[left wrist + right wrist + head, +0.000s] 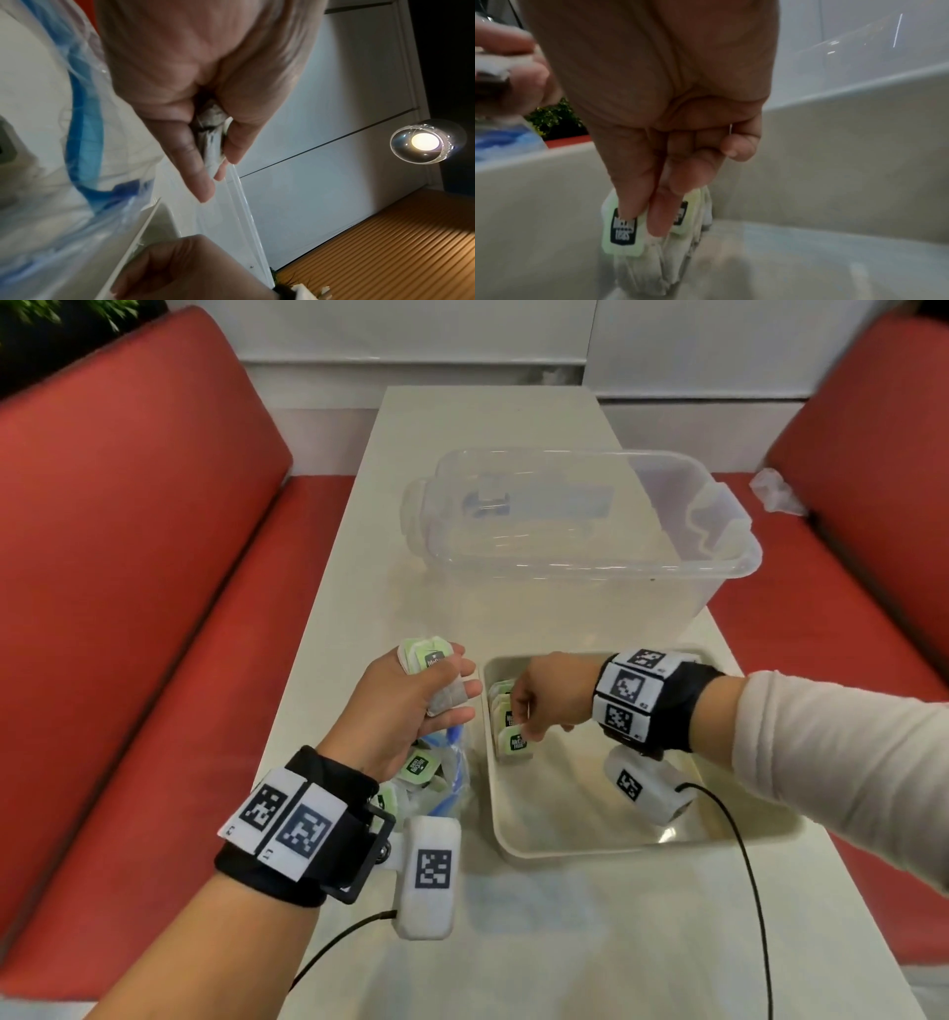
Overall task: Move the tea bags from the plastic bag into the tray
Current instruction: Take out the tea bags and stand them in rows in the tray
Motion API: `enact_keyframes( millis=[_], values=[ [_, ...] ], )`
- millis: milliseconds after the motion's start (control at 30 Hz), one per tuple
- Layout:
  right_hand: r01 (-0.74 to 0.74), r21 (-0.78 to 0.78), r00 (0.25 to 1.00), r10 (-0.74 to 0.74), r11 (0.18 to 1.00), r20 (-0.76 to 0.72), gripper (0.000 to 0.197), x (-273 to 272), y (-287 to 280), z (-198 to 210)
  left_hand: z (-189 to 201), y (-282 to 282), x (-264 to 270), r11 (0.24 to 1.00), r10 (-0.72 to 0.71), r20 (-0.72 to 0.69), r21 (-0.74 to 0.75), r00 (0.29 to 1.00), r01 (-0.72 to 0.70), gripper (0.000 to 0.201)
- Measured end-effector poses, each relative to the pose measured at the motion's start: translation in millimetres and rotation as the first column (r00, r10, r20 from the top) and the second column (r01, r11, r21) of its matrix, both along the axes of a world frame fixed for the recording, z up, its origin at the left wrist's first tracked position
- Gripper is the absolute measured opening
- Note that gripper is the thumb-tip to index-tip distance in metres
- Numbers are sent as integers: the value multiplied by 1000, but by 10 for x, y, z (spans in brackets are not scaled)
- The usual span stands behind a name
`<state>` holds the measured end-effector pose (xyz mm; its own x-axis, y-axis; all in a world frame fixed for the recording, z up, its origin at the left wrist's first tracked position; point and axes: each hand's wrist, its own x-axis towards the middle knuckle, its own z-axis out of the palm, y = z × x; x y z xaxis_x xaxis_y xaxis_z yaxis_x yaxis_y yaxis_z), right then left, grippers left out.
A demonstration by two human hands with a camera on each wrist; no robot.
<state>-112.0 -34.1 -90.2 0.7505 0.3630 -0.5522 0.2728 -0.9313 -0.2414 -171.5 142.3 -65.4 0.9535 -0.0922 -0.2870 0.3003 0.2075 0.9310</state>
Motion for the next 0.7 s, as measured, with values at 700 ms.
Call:
enact_keyframes(
  millis=[700],
  values=[
    [-368,-128,900,318,921,-297,41,-26,87,-326,31,14,-31,997,-17,-60,-71,998,13,13]
  ],
)
